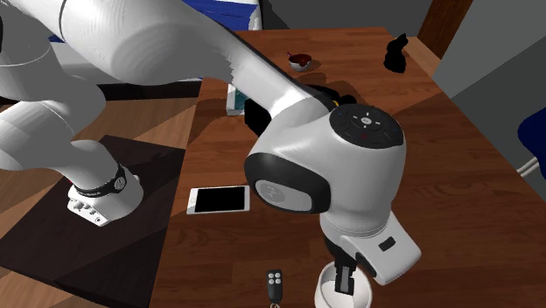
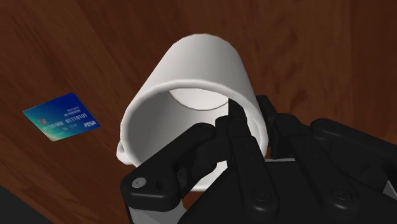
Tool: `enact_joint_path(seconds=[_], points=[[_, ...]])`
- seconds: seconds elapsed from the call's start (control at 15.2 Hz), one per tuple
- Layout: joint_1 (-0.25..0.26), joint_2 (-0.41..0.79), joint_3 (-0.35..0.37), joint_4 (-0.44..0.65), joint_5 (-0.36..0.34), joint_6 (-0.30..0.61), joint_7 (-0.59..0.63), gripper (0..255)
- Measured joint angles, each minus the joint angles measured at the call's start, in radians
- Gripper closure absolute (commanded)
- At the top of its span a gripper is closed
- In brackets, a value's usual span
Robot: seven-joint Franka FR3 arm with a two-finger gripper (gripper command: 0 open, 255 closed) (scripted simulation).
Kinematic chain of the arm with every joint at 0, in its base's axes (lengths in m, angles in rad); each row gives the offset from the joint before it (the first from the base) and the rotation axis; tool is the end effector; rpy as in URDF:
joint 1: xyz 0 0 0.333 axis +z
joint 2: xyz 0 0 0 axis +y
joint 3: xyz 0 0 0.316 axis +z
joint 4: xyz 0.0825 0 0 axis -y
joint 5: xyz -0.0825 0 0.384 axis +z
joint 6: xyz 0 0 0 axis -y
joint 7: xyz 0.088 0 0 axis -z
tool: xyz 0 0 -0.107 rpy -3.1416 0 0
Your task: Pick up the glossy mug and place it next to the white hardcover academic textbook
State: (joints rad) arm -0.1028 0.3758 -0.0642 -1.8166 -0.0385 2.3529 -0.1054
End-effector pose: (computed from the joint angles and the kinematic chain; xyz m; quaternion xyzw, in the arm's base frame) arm 0.6482 -0.1065 0.3490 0.9963 -0.0151 0.0761 0.0369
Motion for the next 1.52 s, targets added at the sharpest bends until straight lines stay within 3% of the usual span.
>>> enact_joint_path(seconds=[1.52], points=[[0.001, -0.101, -0.001, 0.164, 0.001, -0.264, -0.011, 255]])
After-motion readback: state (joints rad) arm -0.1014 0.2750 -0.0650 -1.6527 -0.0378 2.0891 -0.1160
